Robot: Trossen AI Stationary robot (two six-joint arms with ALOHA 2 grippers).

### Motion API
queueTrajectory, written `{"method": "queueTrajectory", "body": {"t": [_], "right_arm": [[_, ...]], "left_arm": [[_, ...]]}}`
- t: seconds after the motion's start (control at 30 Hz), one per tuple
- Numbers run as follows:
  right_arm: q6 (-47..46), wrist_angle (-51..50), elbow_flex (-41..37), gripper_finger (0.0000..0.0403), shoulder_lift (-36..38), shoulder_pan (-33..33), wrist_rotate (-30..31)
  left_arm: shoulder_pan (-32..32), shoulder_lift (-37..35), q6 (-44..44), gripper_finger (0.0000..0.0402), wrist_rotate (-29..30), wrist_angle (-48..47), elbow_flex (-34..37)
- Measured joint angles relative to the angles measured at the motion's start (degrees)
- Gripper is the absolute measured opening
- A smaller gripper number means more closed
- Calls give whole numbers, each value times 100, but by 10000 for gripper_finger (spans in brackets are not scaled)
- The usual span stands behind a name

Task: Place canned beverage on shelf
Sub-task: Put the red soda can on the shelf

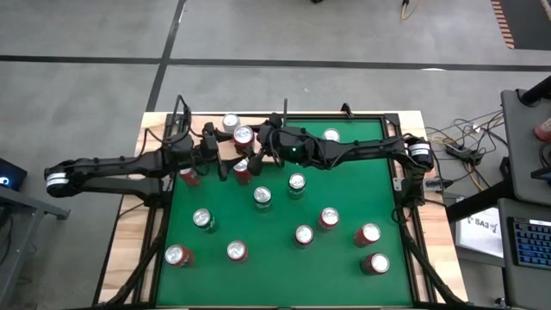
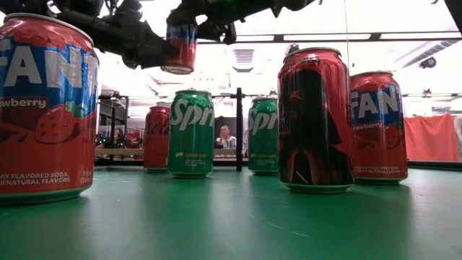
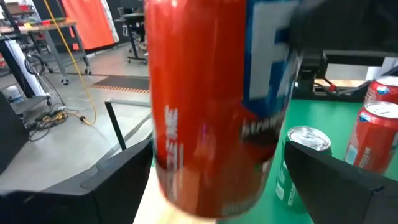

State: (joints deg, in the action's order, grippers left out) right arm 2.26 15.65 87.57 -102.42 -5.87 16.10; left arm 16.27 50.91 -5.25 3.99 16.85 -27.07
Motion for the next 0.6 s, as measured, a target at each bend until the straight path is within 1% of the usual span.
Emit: {"method": "queueTrajectory", "body": {"t": [0.1,0.2,0.27,0.43,0.6], "right_arm": [[-22,3,0,290,-2,-2,5],[-30,-17,0,290,-2,-2,42],[-25,-52,-2,290,-2,-2,44],[-26,-91,-9,290,-2,-6,28],[-37,-52,-9,290,-4,-6,0]], "left_arm": [[0,167,38,347,15,376,0],[2,288,38,342,58,522,0],[2,352,38,329,69,554,0],[1,428,139,275,130,589,0],[-4,371,202,272,225,565,0]]}}
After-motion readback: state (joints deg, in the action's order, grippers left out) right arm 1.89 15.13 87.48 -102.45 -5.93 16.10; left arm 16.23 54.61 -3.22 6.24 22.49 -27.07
